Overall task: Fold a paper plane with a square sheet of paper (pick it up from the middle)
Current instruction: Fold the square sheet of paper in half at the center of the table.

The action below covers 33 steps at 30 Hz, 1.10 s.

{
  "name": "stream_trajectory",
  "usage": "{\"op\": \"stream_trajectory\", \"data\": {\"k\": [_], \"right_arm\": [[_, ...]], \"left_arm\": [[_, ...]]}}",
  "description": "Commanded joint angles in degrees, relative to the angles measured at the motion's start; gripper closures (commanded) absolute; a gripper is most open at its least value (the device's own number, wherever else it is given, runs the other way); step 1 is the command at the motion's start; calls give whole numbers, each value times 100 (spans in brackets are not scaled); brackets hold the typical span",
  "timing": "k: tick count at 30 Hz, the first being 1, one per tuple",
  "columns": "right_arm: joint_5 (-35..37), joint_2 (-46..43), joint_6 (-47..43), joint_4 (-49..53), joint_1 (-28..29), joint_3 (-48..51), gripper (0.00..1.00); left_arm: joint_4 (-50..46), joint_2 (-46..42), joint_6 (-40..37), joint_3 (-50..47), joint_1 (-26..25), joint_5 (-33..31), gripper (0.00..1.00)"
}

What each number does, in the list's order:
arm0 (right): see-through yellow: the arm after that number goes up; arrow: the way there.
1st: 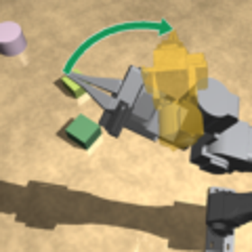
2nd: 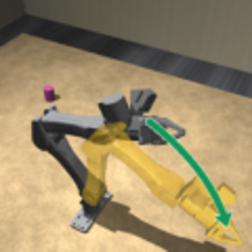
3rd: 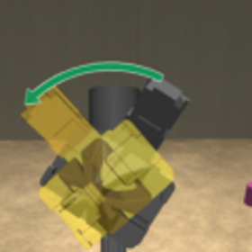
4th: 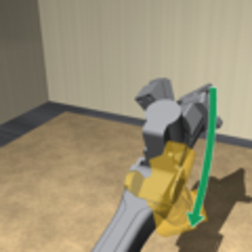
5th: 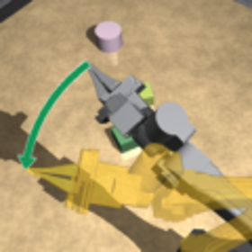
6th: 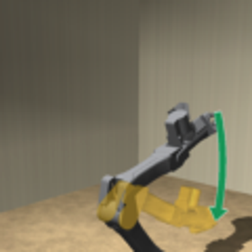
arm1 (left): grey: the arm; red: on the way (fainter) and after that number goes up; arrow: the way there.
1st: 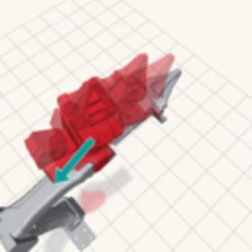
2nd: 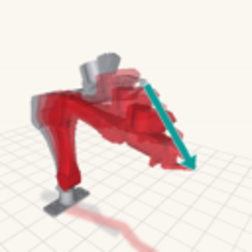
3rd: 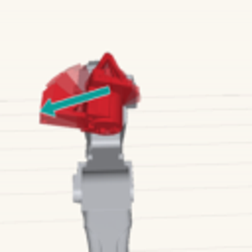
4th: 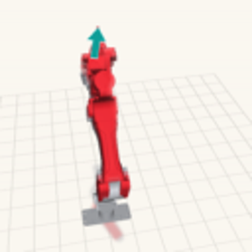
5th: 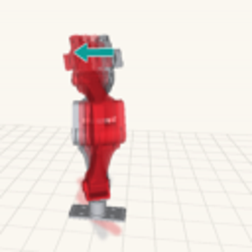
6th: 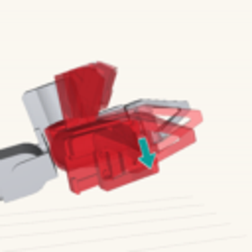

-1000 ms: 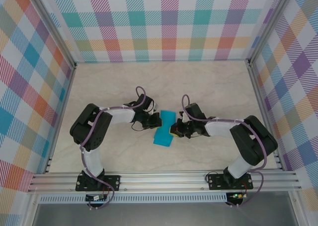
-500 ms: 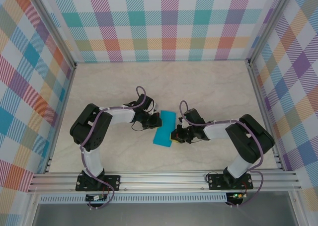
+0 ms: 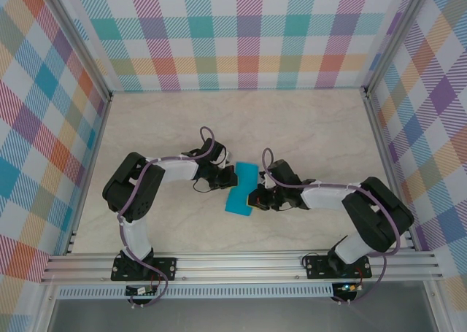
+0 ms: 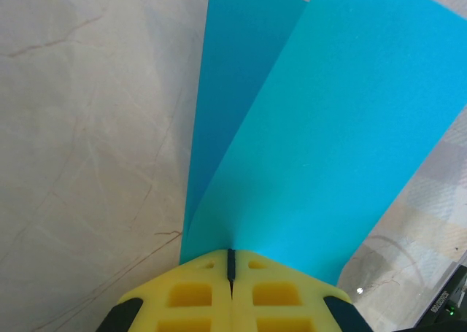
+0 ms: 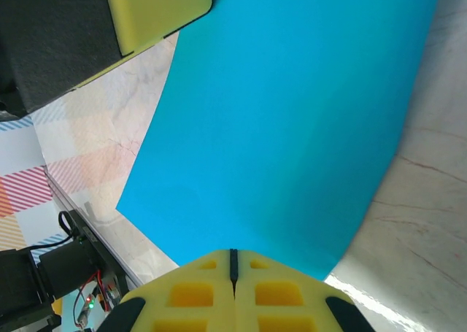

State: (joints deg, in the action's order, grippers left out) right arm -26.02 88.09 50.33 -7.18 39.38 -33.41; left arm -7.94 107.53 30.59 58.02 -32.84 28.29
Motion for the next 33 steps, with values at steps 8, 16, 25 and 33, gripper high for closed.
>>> {"op": "stream_trajectory", "data": {"k": [8, 16, 25, 33], "right_arm": [[392, 453, 15, 53, 133, 248, 100], [112, -144, 133, -139, 158, 280, 100], [-106, 57, 302, -451, 270, 402, 100], [30, 389, 232, -179, 343, 434, 100]], "left_arm": [[-649, 207, -107, -169, -109, -485, 100], [-664, 207, -127, -183, -108, -482, 100], [-673, 243, -135, -143, -109, -461, 100], [-707, 260, -174, -138, -109, -464, 100]]}}
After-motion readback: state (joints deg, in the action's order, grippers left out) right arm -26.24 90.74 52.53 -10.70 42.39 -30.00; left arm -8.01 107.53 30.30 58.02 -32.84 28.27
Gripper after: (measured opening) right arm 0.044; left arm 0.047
